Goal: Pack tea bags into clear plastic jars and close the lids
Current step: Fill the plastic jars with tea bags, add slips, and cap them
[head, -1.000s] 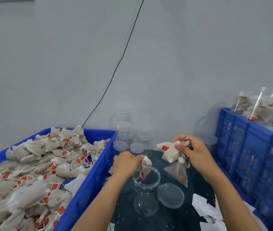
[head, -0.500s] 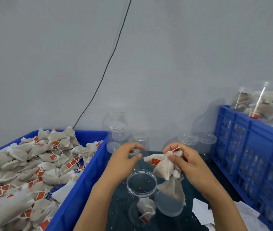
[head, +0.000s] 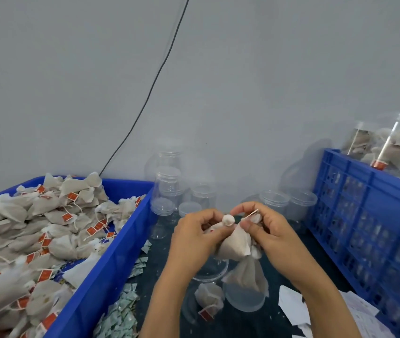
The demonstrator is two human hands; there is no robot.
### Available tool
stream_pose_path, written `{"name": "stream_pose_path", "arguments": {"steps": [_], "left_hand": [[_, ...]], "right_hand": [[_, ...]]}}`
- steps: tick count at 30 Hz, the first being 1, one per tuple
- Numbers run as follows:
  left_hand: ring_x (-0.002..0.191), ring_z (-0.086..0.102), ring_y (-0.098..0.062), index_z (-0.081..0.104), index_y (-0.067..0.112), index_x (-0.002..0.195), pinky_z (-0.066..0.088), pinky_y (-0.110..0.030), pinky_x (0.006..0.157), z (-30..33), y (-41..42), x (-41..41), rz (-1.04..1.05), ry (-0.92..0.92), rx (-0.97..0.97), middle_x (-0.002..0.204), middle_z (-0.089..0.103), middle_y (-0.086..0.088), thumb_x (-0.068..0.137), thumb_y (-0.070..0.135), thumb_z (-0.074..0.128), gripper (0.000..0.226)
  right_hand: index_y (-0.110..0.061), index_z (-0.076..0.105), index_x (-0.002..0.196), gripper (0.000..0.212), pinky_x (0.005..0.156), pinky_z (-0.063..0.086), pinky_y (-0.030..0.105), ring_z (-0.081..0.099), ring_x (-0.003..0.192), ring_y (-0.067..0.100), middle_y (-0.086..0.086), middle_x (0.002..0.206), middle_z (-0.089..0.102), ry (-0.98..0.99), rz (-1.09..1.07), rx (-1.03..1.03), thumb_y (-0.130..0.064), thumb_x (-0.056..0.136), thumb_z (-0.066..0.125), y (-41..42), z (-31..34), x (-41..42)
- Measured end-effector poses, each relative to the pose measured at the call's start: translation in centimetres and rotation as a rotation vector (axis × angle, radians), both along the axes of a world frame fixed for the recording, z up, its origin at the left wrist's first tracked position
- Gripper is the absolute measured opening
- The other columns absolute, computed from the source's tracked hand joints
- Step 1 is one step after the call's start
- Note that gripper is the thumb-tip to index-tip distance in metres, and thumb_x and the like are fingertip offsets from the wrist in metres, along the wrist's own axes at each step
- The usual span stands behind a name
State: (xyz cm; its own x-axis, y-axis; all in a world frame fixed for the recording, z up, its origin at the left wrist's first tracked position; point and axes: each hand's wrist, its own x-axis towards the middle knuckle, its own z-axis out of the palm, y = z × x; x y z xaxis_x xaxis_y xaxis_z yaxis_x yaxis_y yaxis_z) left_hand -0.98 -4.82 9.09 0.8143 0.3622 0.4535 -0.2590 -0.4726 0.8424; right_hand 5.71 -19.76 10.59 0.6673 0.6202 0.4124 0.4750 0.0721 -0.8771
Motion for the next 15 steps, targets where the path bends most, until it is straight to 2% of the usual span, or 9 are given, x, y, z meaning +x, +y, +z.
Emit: {"name": "stream_pose_path", "arguments": {"steps": [3,6,8,11,13,15], "left_hand": [[0.077,0.066,-0.024,0.071,0.029,0.073,0.053,-0.051,0.081,0.0,0.5,-0.4,0.076,0.024,-0.008,0.072,0.069,0.003,0.08,0.036,0.075,0.011],[0.085,0.062,-0.013,0.071,0.033,0.071,0.051,-0.04,0.084,0.0,1.6,-1.0,0.08,0.121,0.086,0.079,0.067,0.012,0.079,0.041,0.074,0.012],[0.086,0.054,-0.006,0.072,0.037,0.071,0.044,-0.028,0.078,-0.1,2.2,-1.4,0.101,0.177,0.199,0.083,0.06,0.015,0.078,0.043,0.074,0.009],[0.072,0.054,-0.003,0.075,0.031,0.077,0.04,-0.024,0.068,-0.1,2.5,-1.7,0.136,0.264,0.321,0.071,0.061,0.013,0.079,0.044,0.073,0.014],[0.077,0.058,-0.004,0.072,0.029,0.078,0.039,-0.027,0.078,-0.1,2.5,-1.7,0.203,0.336,0.45,0.073,0.064,0.014,0.08,0.046,0.072,0.017],[0.084,0.059,-0.005,0.064,0.034,0.079,0.03,-0.03,0.083,-0.3,2.5,-1.6,0.287,0.395,0.59,0.076,0.063,0.016,0.082,0.046,0.069,0.014]], "right_hand": [[-0.031,0.066,0.085,0.023,0.053,0.046,0.014,0.056,0.062,-0.004,-0.014,0.073,0.063,-0.04,-0.085,-0.039,-0.017,0.097,0.053,-0.4,0.1,0.1],[-0.026,0.065,0.085,0.018,0.049,0.043,0.01,0.053,0.059,-0.008,-0.019,0.07,0.06,-0.069,-0.174,-0.054,-0.019,0.097,0.053,-0.7,0.2,0.5],[-0.025,0.065,0.085,0.018,0.049,0.041,0.01,0.053,0.06,-0.008,-0.015,0.074,0.061,-0.092,-0.208,-0.063,-0.019,0.097,0.053,-0.8,0.4,0.6],[-0.026,0.064,0.083,0.019,0.048,0.041,0.011,0.051,0.058,-0.005,-0.007,0.079,0.063,-0.113,-0.235,-0.07,-0.018,0.097,0.054,-1.1,0.5,0.6],[-0.026,0.064,0.082,0.02,0.048,0.04,0.01,0.05,0.058,-0.006,-0.013,0.075,0.062,-0.122,-0.242,-0.066,-0.017,0.097,0.053,-1.3,0.5,0.6],[-0.025,0.064,0.082,0.02,0.049,0.04,0.008,0.049,0.058,-0.006,-0.019,0.07,0.061,-0.127,-0.24,-0.059,-0.016,0.097,0.053,-1.3,0.6,0.6]]}}
